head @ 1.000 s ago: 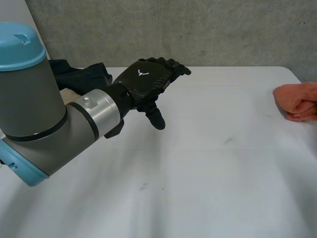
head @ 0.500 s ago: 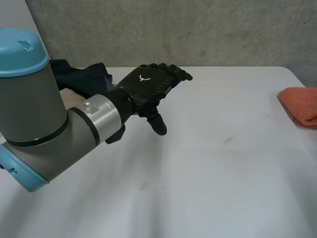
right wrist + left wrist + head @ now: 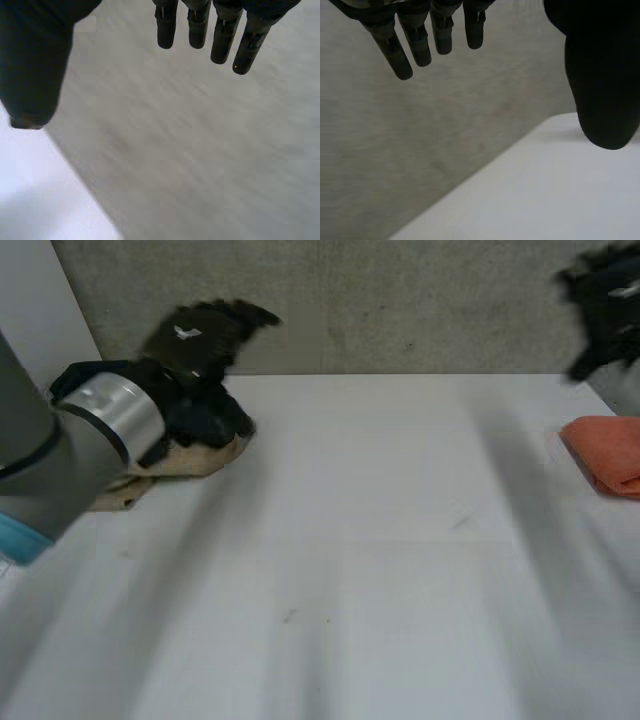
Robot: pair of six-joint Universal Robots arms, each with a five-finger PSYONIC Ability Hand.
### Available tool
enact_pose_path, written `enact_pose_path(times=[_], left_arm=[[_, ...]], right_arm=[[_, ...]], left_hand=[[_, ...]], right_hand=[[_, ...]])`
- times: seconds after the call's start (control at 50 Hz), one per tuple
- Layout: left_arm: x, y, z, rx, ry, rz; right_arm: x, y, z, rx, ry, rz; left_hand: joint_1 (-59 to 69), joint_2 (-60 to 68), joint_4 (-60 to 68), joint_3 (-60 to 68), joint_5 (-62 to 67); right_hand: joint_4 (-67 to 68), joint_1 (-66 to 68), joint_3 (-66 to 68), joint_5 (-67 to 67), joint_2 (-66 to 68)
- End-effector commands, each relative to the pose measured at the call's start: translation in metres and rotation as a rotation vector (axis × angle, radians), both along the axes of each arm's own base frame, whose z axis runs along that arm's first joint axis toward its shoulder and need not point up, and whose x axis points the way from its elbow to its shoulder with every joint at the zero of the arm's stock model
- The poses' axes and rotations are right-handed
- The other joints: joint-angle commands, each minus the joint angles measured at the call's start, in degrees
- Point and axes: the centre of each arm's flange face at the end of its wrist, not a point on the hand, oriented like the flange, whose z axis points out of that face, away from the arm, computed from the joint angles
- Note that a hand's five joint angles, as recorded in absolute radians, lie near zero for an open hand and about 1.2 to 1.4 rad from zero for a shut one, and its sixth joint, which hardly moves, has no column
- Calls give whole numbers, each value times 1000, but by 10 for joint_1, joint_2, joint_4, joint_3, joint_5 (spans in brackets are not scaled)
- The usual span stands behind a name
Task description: Fold the laundry.
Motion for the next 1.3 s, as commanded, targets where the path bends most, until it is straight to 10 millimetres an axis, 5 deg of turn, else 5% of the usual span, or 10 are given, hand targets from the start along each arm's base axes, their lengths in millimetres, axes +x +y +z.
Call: enact_pose_path(times=[0.02, 0.08, 0.18, 0.38, 0.62, 0.86, 0.98, 1.08, 1.14, 1.3], left_arm=[[44, -64, -6, -88, 20, 178], [74, -106, -29, -77, 0, 268], [98, -145, -64, -76, -101, 315], [98, -188, -135, -128, -301, 241], [62, -204, -153, -133, -172, 132], [52, -226, -176, -181, -162, 154], [55, -232, -181, -189, -161, 192], [55, -232, -182, -189, -160, 204], [53, -231, -178, -189, -160, 226], [32, -193, -99, -257, -133, 273]], right_arm=[[62, 82, -43, 243, -61, 313], [85, 115, -71, 343, -16, 394], [106, 158, -105, 426, 83, 486], [95, 167, -133, 512, 131, 413], [90, 176, -146, 566, 139, 401], [88, 179, -153, 587, 141, 399], [87, 180, -157, 602, 145, 395], [87, 180, -157, 602, 143, 395], [87, 179, -157, 601, 143, 395], [78, 169, -157, 604, 128, 355]], left_hand=[[6, -4, -4, -9, -13], [11, 1, 1, -4, -8], [19, 9, 9, 4, 1], [46, 36, 36, 31, 28], [145, 135, 135, 130, 127], [325, 315, 315, 310, 307], [455, 445, 445, 440, 436], [691, 681, 681, 676, 673], [692, 682, 682, 677, 673], [692, 682, 682, 677, 673]], right_hand=[[-35, -16, -23, -31, -28], [-35, -16, -23, -31, -28], [-35, -16, -23, -31, -28], [-35, -16, -23, -31, -28], [-35, -16, -23, -31, -28], [-35, -16, -23, -31, -28], [-35, -16, -23, -31, -28], [-35, -16, -23, -31, -28], [-35, -16, -23, -31, -28], [-35, -16, -23, -31, -28]])
